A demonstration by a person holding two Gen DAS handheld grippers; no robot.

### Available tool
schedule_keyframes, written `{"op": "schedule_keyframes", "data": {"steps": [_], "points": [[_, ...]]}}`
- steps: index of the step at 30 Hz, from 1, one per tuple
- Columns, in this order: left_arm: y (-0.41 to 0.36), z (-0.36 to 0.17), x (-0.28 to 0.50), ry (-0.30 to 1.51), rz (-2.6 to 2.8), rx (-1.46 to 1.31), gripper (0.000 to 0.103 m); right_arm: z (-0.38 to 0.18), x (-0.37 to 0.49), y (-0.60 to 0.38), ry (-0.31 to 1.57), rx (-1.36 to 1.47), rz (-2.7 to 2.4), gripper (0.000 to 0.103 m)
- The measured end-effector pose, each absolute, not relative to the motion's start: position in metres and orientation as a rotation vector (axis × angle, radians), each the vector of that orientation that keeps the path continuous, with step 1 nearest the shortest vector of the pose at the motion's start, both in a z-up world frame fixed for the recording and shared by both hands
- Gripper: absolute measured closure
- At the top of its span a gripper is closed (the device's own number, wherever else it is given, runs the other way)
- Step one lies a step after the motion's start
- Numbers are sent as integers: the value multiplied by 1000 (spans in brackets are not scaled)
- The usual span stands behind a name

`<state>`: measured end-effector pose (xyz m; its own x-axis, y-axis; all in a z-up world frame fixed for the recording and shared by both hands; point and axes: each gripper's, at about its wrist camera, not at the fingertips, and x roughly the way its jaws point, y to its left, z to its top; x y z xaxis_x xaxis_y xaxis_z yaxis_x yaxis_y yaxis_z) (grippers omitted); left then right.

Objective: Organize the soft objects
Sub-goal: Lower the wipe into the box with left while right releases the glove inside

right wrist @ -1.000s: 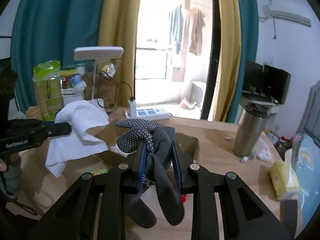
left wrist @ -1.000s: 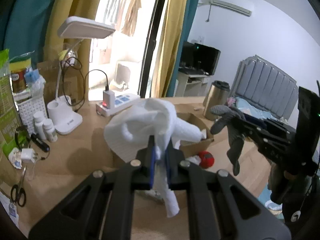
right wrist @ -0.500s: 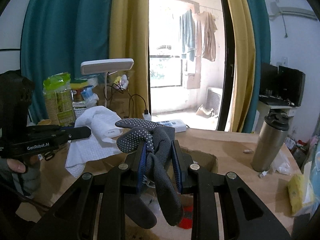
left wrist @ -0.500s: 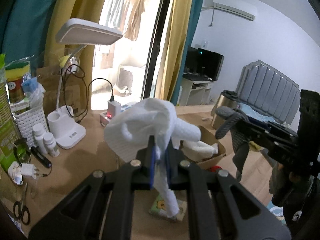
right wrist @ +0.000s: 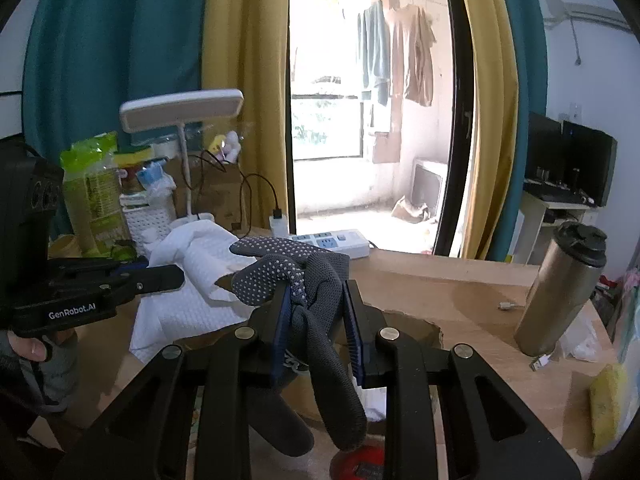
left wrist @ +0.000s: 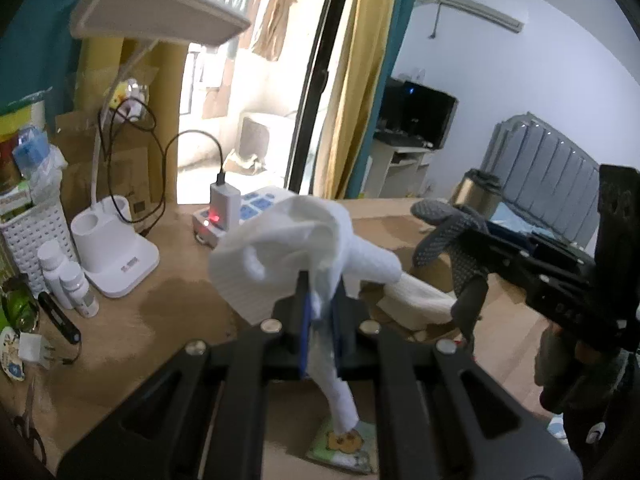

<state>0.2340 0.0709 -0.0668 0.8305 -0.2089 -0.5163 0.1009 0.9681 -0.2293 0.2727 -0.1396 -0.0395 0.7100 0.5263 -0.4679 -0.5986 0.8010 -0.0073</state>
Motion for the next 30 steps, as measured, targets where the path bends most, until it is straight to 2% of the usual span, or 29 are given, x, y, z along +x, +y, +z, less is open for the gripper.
{"op": "schedule_keyframes", "data": {"steps": [26, 30], "points": [[57, -129, 289, 770, -101, -171, 94, -103, 339, -107, 704, -192, 610, 77], [55, -136, 292, 800, -98, -165, 92, -106, 340, -106, 724, -194, 598, 70]]}}
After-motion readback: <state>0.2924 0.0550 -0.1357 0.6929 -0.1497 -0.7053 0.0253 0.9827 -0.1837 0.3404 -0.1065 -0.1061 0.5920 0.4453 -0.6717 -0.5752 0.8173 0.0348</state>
